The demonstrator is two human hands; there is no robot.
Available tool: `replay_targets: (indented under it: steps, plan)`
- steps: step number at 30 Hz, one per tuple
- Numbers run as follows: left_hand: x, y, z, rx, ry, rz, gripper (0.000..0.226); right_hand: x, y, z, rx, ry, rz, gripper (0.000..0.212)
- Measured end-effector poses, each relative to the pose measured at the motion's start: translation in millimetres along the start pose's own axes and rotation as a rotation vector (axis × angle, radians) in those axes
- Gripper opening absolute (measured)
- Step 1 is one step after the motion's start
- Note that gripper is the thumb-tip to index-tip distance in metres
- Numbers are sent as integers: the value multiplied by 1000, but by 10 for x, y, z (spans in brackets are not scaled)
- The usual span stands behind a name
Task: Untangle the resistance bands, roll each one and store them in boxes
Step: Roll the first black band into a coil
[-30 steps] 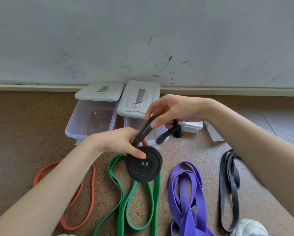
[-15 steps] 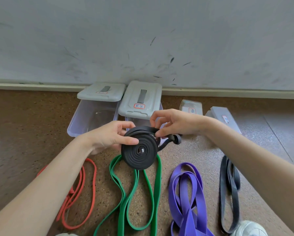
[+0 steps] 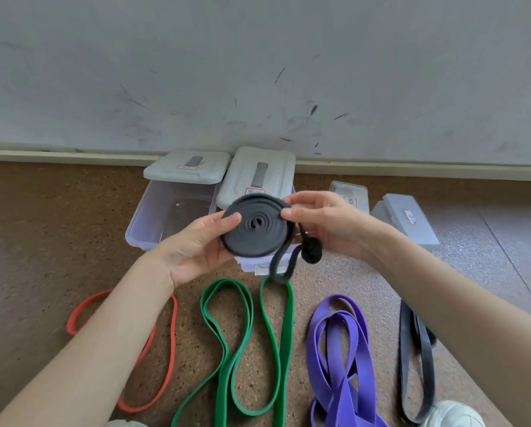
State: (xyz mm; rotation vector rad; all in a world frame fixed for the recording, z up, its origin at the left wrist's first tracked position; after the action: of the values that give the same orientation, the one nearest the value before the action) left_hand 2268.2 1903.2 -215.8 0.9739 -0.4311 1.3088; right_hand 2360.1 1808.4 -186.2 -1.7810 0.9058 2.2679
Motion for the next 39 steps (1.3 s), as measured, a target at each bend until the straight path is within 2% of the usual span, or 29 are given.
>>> replay_targets:
  steps: [2, 6, 8, 10, 13, 17, 20, 22, 25, 28, 32, 35, 37, 39]
  plan:
    - [-24, 33, 88, -66, 122, 22, 50, -52, -1, -121, 93, 36, -11, 19]
    - [26, -10, 117, -2, 18, 65, 46, -57, 28, -278, 215, 176, -39, 17]
    - [68, -24, 140, 0, -26, 62, 46, -4, 26, -274, 175, 107, -6, 23]
    - [84, -11, 158, -20, -95, 34, 48, 46, 9, -192, 62, 38, 64, 40]
    - [71, -11, 156, -36, -147, 4, 46, 91, -7, -67, -25, 80, 132, 56]
    - [51, -45, 0, 146, -39, 18, 34, 86, -50, -131, 138, -21, 118, 39]
    - [-20, -49, -117, 273, -77, 7, 29, 72, -48, -190, 251, 46, 75, 21]
    - [-13, -40, -152, 322, -105, 13, 31, 66, -34, -222, 313, 90, 45, 21]
    - [8, -53, -58, 277, -69, 41, 40, 61, -32, -230, 397, 98, 13, 25]
    - [-14, -79, 55, 243, 126, 133, 43, 35, -57, -165, 449, 52, -43, 29]
    - [-51, -56, 49, 297, 210, 172, 38, -3, -62, -114, 508, 28, -115, 22]
    - [17, -40, 3, 328, 115, 184, 42, -20, -48, -101, 486, 74, -122, 25]
    - [84, -24, -40, 354, 22, 197, 40, -50, -49, -69, 434, 147, -110, 33]
    - [155, -14, -75, 390, -64, 219, 37, -96, -49, -58, 397, 178, -117, 33]
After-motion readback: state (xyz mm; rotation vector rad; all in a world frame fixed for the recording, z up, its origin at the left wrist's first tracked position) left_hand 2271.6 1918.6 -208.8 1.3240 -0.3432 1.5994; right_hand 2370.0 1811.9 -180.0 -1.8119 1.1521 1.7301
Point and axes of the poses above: each hand's wrist, its own y-axis away from the middle knuckle, its own z-axis out of the palm, x = y × z, the point moved 10 cm from there along -y, towards the middle knuckle
